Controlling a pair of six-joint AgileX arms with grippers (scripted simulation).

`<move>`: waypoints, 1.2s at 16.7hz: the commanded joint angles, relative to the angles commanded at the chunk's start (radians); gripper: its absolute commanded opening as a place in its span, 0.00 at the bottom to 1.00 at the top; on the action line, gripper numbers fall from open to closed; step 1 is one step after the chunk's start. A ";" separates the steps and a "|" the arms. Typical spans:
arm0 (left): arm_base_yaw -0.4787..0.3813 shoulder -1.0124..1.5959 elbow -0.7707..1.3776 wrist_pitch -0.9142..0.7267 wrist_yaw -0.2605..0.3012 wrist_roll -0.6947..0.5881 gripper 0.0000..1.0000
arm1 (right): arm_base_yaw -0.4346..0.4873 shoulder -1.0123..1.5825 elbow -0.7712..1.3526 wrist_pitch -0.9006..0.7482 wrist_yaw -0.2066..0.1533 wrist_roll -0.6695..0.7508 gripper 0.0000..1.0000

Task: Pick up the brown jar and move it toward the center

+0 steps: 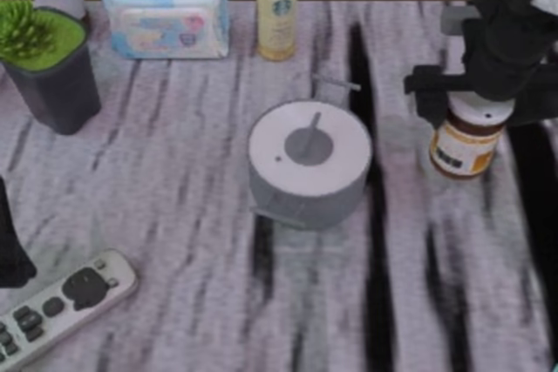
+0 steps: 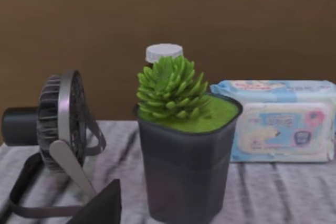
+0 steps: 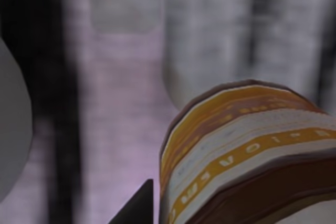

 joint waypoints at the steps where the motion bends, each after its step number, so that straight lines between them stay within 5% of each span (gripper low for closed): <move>1: 0.000 0.000 0.000 0.000 0.000 0.000 1.00 | 0.000 0.000 0.000 0.000 0.000 0.000 0.00; 14: 0.000 0.000 0.000 0.000 0.000 0.000 1.00 | -0.003 0.073 -0.093 0.166 0.000 -0.002 0.00; 20: 0.000 0.000 0.000 0.000 0.000 0.000 1.00 | -0.003 0.073 -0.093 0.166 0.000 -0.002 0.45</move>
